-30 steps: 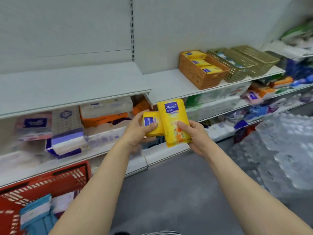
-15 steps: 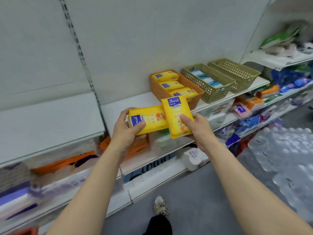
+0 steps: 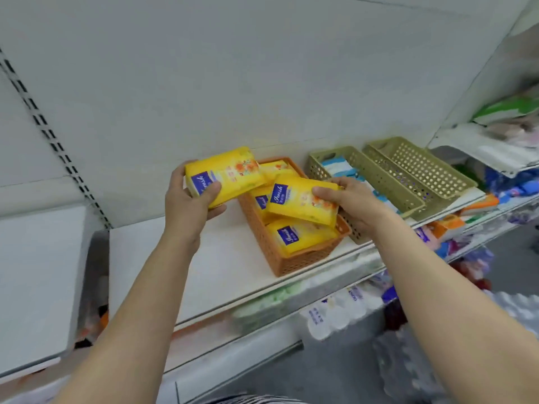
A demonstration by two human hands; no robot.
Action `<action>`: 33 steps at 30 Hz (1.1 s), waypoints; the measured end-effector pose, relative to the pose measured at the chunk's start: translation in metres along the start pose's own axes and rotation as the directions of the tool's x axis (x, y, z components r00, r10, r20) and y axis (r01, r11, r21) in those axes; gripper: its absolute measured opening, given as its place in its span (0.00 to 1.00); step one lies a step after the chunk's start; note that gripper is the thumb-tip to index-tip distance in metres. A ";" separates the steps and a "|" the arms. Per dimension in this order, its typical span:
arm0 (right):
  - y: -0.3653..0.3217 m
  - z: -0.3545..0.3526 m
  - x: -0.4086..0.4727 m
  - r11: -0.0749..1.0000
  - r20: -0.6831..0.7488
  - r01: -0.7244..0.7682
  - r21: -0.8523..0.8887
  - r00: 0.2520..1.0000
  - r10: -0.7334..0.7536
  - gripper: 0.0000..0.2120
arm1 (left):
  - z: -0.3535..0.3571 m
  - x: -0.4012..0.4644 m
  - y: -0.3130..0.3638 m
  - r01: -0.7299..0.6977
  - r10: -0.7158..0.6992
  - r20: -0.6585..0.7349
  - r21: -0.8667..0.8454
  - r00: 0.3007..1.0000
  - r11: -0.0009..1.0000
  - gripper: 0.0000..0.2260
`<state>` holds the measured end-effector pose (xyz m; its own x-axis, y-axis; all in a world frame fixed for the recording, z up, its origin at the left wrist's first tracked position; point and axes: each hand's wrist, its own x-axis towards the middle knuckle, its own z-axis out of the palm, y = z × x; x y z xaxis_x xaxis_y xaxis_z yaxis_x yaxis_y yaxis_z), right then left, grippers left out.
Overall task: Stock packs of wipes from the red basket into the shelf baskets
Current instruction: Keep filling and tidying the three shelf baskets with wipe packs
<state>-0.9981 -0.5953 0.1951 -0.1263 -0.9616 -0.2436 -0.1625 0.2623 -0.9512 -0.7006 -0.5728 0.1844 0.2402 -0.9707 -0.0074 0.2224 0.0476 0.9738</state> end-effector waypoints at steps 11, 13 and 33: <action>-0.015 0.021 0.096 0.940 0.393 0.093 -0.329 0.919 0.046 0.21 | 0.007 0.016 -0.003 0.007 -0.001 -0.129 0.049 0.992 0.999 0.24; -0.018 0.018 0.102 0.954 0.468 0.062 -0.294 0.880 0.087 0.18 | 0.013 0.014 -0.003 0.007 0.000 -0.154 0.048 0.988 0.999 0.24; 0.025 0.028 0.095 0.358 0.636 0.715 -0.600 0.698 -0.328 0.35 | 0.083 -0.046 -0.026 -0.047 0.060 -0.398 0.043 0.916 0.998 0.24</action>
<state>-0.9869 -0.6818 0.1426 0.5877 -0.8088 0.0218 -0.7359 -0.5456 -0.4009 -0.7955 -0.5487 0.1782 0.6088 -0.7924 -0.0388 0.1704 0.0828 0.9819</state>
